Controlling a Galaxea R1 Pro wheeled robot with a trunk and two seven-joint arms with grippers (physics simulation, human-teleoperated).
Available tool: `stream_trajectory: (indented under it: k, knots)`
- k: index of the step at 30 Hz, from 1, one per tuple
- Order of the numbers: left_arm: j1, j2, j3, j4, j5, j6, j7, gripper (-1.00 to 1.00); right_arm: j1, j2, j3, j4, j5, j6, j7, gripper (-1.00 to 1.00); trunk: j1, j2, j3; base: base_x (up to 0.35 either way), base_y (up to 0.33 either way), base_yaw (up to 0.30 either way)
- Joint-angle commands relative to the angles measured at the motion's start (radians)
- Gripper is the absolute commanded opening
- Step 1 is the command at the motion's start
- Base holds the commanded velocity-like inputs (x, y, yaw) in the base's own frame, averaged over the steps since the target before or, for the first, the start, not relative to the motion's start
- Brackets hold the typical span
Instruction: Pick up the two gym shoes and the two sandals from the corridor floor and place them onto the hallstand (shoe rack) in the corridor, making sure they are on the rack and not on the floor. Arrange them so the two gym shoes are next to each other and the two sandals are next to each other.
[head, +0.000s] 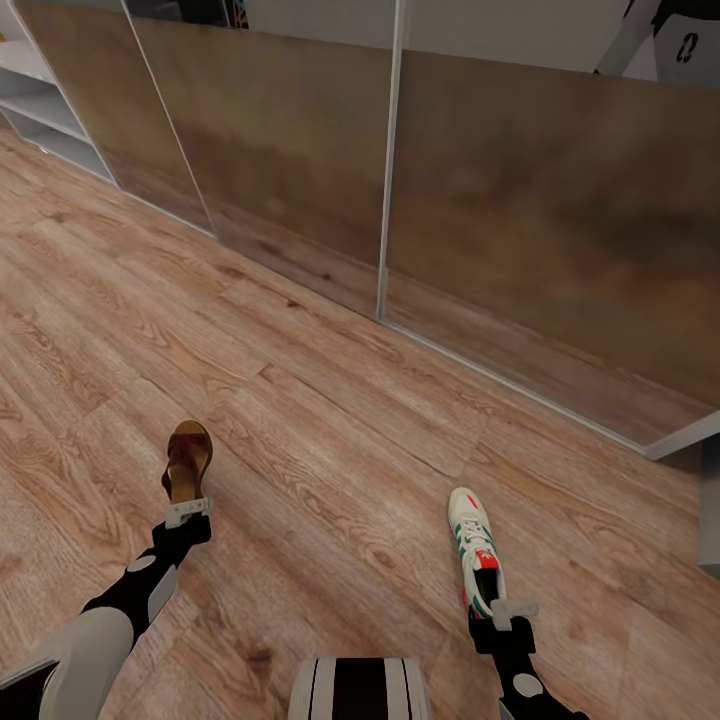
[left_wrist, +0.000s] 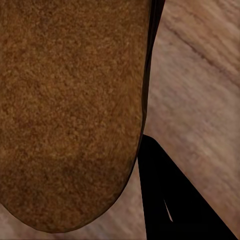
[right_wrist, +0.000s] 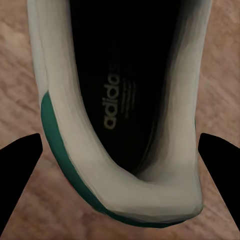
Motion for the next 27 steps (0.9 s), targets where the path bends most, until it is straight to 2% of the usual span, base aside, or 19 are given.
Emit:
stream_trajectory:
  k: [1,13,20,25,27]
  knots:
    - [0.0,0.0,0.009,0.001,-0.013,-0.004,-0.005,-1.0,-0.001,-0.001,0.01,0.001,0.001,0.0,-0.008,-1.0,0.0,0.0,-0.001,0.0,0.0,0.0]
    - [0.001,0.001,0.006,0.0,-0.013,-0.006,-0.007,-1.0,-0.001,-0.001,0.01,0.001,0.001,0.0,-0.008,-1.0,0.0,0.0,-0.001,0.0,0.0,0.0]
    - [0.003,0.003,0.005,0.001,-0.015,-0.008,-0.003,-1.0,-0.001,-0.001,0.011,0.009,0.004,0.0,-0.008,-1.0,-0.003,0.001,0.027,0.0,0.0,0.0]
    - [0.045,0.01,0.004,-0.006,-0.015,-0.021,-0.001,-1.0,-0.001,-0.005,0.012,0.03,0.007,-0.004,-0.006,-1.0,-0.006,0.003,0.046,0.0,0.0,0.0]
    - [0.071,0.013,0.004,-0.013,-0.015,-0.048,0.0,-1.0,-0.001,-0.006,0.013,0.033,0.008,-0.005,-0.006,-1.0,-0.006,0.003,0.054,0.0,0.0,0.0]
